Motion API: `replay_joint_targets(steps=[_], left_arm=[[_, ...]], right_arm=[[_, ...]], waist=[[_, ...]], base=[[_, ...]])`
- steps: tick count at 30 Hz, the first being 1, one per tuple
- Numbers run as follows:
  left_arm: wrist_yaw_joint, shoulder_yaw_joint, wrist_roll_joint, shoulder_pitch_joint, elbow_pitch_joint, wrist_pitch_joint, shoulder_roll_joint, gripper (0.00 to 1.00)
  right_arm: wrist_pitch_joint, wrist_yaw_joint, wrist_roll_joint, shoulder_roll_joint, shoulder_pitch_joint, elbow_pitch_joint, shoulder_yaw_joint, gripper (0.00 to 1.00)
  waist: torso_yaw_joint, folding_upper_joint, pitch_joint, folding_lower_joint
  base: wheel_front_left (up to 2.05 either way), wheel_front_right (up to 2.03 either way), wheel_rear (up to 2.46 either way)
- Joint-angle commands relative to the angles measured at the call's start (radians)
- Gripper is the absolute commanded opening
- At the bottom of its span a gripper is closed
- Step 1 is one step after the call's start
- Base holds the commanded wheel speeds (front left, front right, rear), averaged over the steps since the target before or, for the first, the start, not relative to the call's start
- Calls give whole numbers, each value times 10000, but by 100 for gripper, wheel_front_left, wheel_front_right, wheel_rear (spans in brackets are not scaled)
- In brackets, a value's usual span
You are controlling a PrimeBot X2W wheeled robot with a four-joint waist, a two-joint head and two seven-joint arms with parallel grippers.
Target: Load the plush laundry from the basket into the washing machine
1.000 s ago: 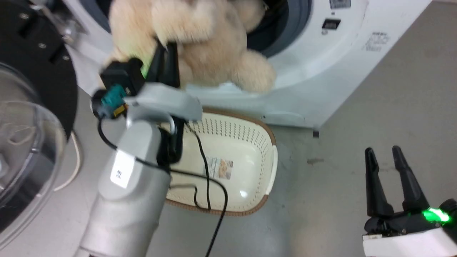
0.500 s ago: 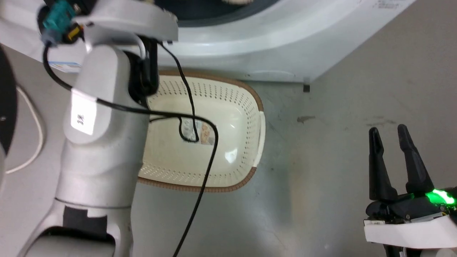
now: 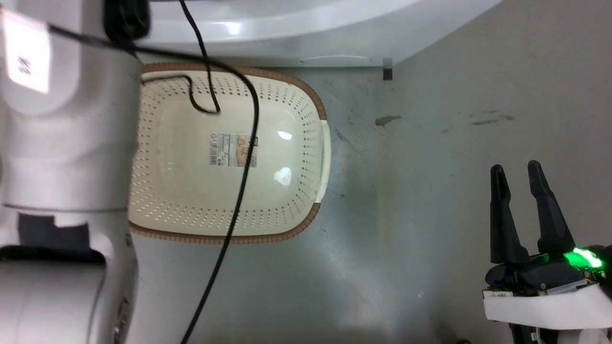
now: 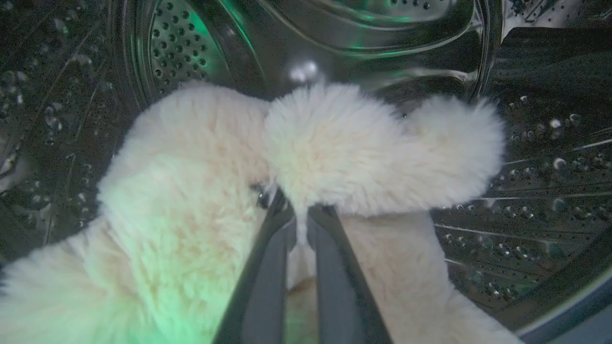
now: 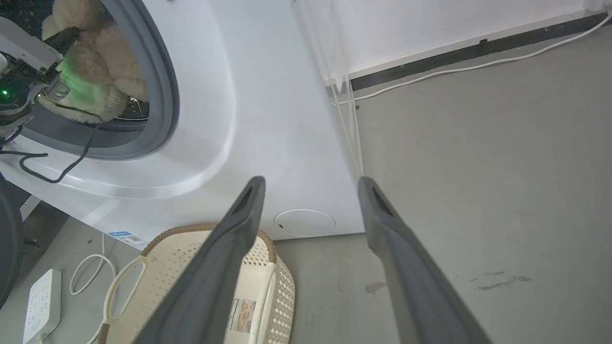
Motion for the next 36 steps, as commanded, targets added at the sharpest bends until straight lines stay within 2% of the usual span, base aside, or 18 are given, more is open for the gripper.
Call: replay_joint_targets(steps=[1,11,28,29,30,31,32,36], left_arm=[[-48,11,93,-410,53,-70,106,0],[-109,-167,435,-2040,950,-67,635,0],[-64,-484,679,-3632,2097,-69,935,0],[-22,-496,661,-3778,2313,-27,926,2],[-7,-508,651,-3822,2434,0,913,59],[-7,-508,651,-3822,2434,0,913,59],[-6,-529,623,-3873,2624,0,889,100],[-57,-552,548,-3875,2894,-10,834,100]], right_arm=[[-77,8,77,-20,-169,-7,20,100],[-87,8,203,-20,-159,-246,36,100],[-89,8,415,-20,-99,-244,341,100],[-89,8,424,-20,-115,-241,341,100],[-89,8,429,-20,-126,-240,332,100],[-89,8,429,-20,-126,-240,332,100],[-89,8,428,-20,-146,-233,309,100],[-89,8,414,-20,-167,-226,248,100]], waist=[[-143,-1,189,-1],[-538,-1,877,-1],[-836,-1,1316,-1],[-850,-1,1345,-1],[-852,-1,1356,-1],[-852,-1,1356,-1],[-844,-1,1363,-1],[-783,-1,1352,-1]], base=[[0,0,0],[0,0,0],[0,0,0],[0,0,0],[0,0,0],[0,0,0],[0,0,0],[0,0,0]])
